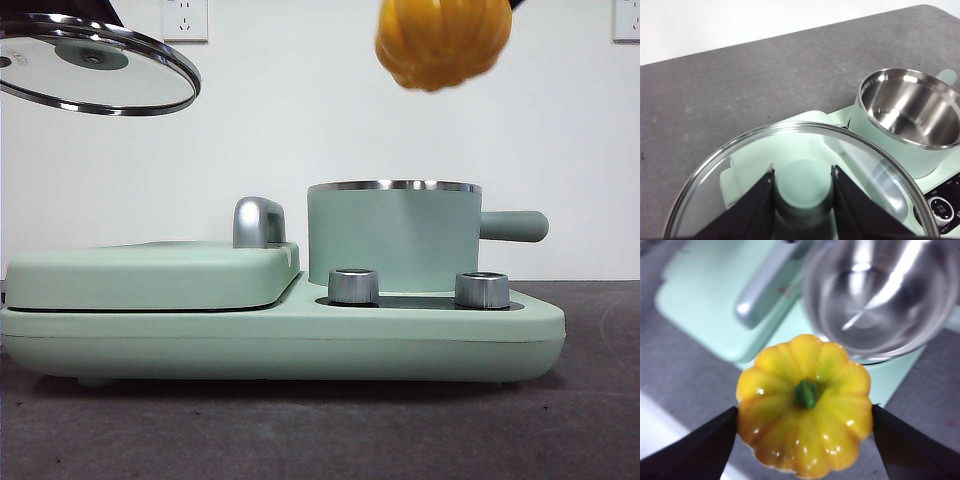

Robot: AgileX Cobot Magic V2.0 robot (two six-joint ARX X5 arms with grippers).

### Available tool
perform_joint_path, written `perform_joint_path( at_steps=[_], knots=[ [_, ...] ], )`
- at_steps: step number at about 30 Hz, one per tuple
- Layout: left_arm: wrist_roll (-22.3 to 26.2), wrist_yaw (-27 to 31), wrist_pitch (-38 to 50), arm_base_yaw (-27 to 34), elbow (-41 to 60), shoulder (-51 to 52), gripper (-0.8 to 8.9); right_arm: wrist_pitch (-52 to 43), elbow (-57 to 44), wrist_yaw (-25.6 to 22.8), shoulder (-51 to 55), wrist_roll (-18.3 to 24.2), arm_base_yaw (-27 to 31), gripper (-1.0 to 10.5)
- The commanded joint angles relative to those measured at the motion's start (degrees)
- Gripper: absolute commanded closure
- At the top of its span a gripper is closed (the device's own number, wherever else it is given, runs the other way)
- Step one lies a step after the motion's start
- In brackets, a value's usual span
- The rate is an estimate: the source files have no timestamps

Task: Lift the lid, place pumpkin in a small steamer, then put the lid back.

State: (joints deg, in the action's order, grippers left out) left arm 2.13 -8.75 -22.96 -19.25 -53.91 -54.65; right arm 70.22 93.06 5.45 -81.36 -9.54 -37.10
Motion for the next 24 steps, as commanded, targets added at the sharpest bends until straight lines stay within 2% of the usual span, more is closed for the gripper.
perform_joint_path(
  at_steps=[1, 10, 24],
  knots=[
    [0.44, 0.02, 1.79, -0.11, -0.98, -0.13, 8.03, 0.09, 3.76, -0.17, -4.98, 3.15, 1.77, 6.0],
    [0.44, 0.02, 1.79, -0.11, -0.98, -0.13, 8.03, 0.55, 12.35, 0.09, -19.23, 6.93, 6.23, 6.0],
    [1.29, 0.17, 1.95, 1.6, -0.98, -0.5, 8.03, 0.61, 21.7, 0.04, -33.59, 9.25, 6.54, 6.0]
  ],
)
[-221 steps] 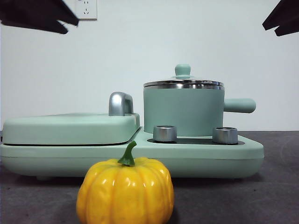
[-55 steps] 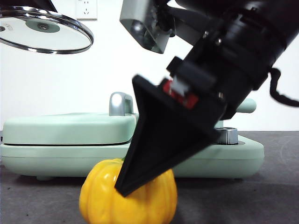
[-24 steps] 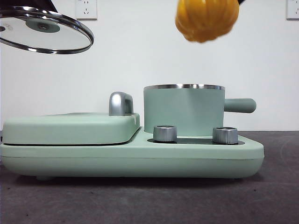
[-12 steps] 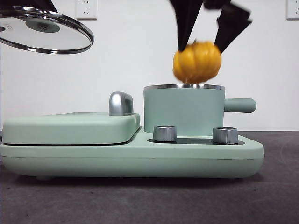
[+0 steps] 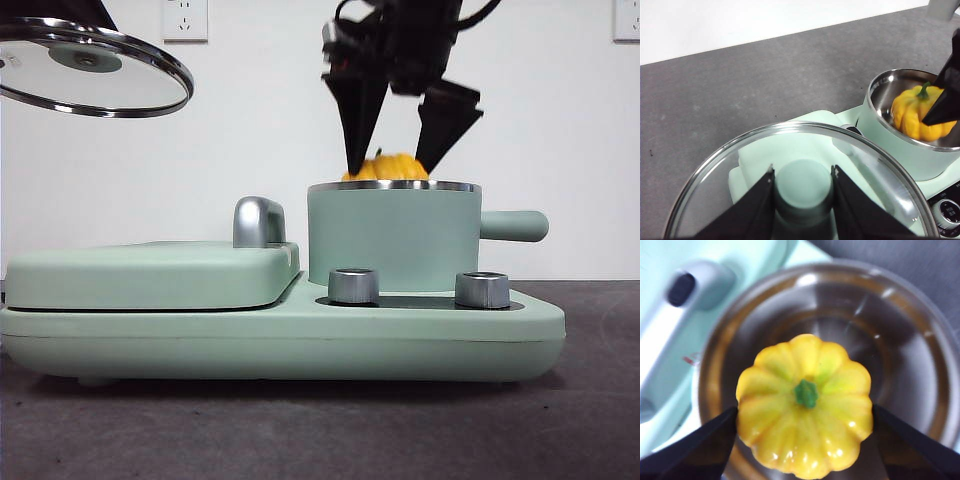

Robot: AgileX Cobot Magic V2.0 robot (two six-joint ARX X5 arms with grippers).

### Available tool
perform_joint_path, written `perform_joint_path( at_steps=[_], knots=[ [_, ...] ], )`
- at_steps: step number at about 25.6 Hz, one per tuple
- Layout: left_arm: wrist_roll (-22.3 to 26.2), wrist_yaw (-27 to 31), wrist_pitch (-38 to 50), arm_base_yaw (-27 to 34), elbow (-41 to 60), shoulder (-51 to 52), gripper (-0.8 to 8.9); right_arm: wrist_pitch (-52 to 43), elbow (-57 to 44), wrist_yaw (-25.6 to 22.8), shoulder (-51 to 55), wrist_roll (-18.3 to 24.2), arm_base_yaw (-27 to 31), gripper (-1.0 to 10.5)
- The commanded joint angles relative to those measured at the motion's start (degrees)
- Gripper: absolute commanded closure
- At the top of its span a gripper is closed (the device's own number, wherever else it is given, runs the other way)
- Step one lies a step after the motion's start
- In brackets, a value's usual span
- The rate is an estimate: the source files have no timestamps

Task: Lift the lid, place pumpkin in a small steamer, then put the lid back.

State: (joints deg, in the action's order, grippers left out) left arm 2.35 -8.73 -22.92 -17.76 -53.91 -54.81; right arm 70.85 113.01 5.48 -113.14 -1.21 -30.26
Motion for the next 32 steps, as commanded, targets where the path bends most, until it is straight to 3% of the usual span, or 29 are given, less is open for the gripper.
perform_joint_path(
  at_steps=[1, 18, 26, 32],
  knots=[
    [1.11, 0.15, 1.9, 0.31, -0.98, -0.35, 8.03, -0.15, 1.75, 0.0, -2.49, 1.33, -0.31, 6.0],
    [1.25, 0.13, 1.9, 0.72, -0.96, -0.35, 8.03, -2.43, 1.75, -1.42, -7.56, 1.88, -0.35, 6.0],
    [1.25, 0.13, 1.84, 0.72, -0.96, -0.35, 8.03, -3.74, 1.75, -2.51, -7.96, 1.92, -0.81, 4.5],
    [1.25, 0.13, 1.7, 0.72, -0.96, -0.35, 8.03, -4.48, 2.25, -2.67, -5.77, 1.73, -0.85, 4.6]
  ],
)
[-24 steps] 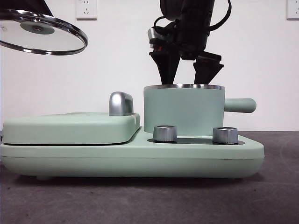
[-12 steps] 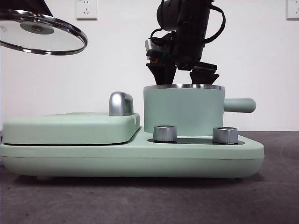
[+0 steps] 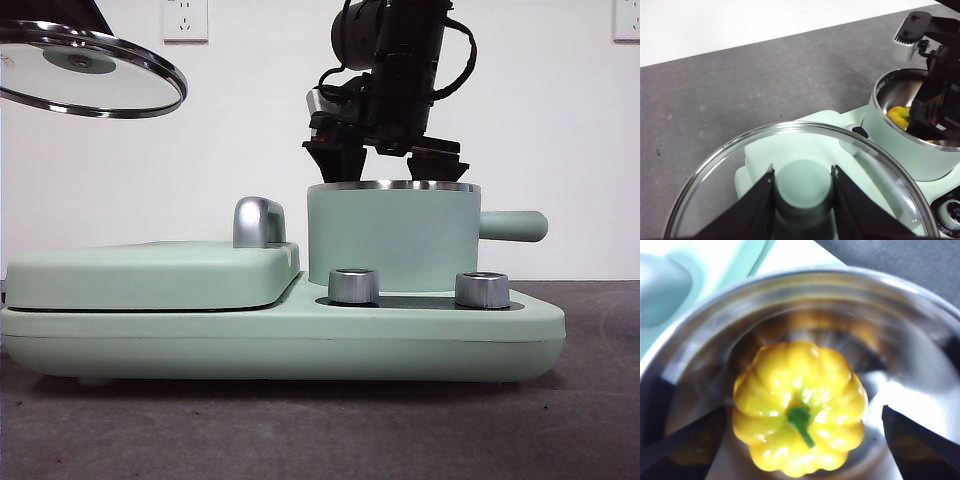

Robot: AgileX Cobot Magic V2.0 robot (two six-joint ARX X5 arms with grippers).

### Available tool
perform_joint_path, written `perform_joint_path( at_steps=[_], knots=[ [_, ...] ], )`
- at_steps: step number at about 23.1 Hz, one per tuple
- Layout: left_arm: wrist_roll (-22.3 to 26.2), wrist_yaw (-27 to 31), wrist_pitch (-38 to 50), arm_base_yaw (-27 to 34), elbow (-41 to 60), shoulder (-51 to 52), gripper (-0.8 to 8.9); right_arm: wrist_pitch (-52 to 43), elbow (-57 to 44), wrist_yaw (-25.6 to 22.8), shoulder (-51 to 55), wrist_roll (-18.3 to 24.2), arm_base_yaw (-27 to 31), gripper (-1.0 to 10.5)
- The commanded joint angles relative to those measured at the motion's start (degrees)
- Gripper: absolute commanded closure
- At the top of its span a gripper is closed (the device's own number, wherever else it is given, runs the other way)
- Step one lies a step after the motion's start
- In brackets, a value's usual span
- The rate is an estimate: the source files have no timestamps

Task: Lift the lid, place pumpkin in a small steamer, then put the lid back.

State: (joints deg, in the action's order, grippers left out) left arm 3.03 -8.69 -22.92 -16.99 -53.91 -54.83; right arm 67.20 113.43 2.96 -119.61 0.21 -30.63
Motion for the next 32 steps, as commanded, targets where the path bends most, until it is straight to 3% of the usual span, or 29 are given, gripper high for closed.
perform_joint_path(
  at_steps=[1, 8, 13, 21, 25, 32],
  knots=[
    [0.57, 0.09, 1.68, -0.04, -0.98, -0.33, 8.03, -1.53, 1.84, -0.24, 2.08, 0.22, -0.48, 4.6],
    [0.57, 0.09, 1.49, -0.04, -0.96, -0.33, 8.03, -12.35, -2.27, -1.88, 13.77, -4.44, -0.92, 5.3],
    [0.57, 0.09, 1.55, -0.04, -0.98, -0.33, 8.03, -26.75, -21.81, -2.25, 27.98, -7.5, -1.42, 5.3],
    [0.59, 0.04, 1.53, -0.39, -0.98, -0.33, 8.03, -38.66, -42.91, -3.19, 44.24, -9.07, -1.49, 5.3],
    [0.55, -2.01, 1.75, -2.64, -0.98, -0.33, 8.03, -41.66, -54.99, -5.66, 55.15, -10.82, -1.51, 5.3],
    [0.55, -2.03, 4.22, -8.74, -0.98, -1.42, 8.03, -41.9, -72.22, -5.6, 72.41, -13.73, -1.51, 5.3]
  ],
)
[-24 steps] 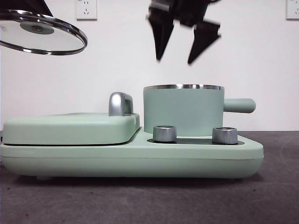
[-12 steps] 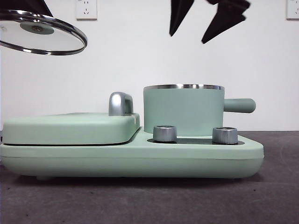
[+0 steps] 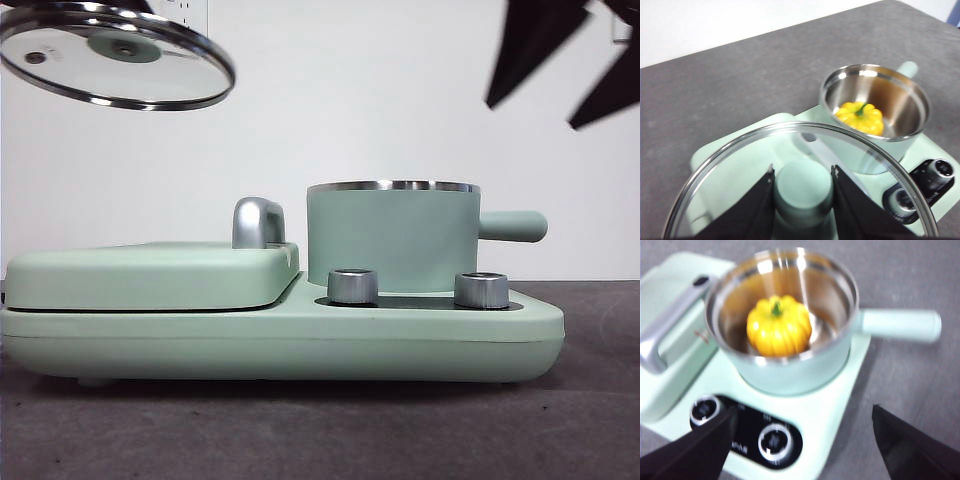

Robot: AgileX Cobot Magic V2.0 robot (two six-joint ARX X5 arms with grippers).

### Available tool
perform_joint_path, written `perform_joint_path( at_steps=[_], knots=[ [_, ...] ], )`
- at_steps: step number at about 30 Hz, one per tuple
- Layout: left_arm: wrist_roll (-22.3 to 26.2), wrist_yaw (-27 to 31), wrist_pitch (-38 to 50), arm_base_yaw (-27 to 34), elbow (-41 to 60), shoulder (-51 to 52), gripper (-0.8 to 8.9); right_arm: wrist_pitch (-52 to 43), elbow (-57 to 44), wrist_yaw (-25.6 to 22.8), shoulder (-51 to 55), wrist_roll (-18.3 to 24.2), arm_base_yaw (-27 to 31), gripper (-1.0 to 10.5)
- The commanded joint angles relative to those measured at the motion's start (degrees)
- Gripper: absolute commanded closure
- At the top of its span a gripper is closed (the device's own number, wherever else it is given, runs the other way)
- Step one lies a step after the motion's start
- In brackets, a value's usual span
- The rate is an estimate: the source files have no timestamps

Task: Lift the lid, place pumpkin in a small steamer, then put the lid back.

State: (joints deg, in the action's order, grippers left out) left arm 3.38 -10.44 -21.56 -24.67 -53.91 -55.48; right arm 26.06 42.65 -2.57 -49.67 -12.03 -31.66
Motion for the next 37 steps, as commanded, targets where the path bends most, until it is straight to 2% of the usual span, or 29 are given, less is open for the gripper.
perform_joint_path(
  at_steps=[1, 7, 13, 23, 29, 37],
  knots=[
    [0.15, -0.31, 3.63, -1.68, -0.98, -1.09, 8.03, -0.76, -2.69, -0.04, 4.24, -1.49, -0.48, 5.3],
    [0.0, -0.28, 10.25, -5.86, -0.98, -4.46, 8.03, -0.22, -7.15, -0.33, 13.44, -1.53, -0.57, 5.3],
    [0.0, -0.28, 17.9, -9.51, -0.98, -10.36, 8.03, 1.29, -7.56, -1.7, 19.56, -1.51, -0.57, 5.3],
    [-0.02, -0.24, 34.16, -12.83, -1.31, -22.25, 8.03, 5.84, -7.56, -1.75, 22.1, -2.47, -0.57, 5.3],
    [0.0, -0.17, 39.76, -13.29, -2.84, -29.07, 8.03, 6.93, -7.56, -1.75, 22.1, -2.45, -0.57, 5.3],
    [0.98, -0.2, 40.52, -13.29, -7.74, -34.71, 8.03, 7.19, -7.56, -1.99, 22.08, -2.32, -0.57, 5.3]
  ],
)
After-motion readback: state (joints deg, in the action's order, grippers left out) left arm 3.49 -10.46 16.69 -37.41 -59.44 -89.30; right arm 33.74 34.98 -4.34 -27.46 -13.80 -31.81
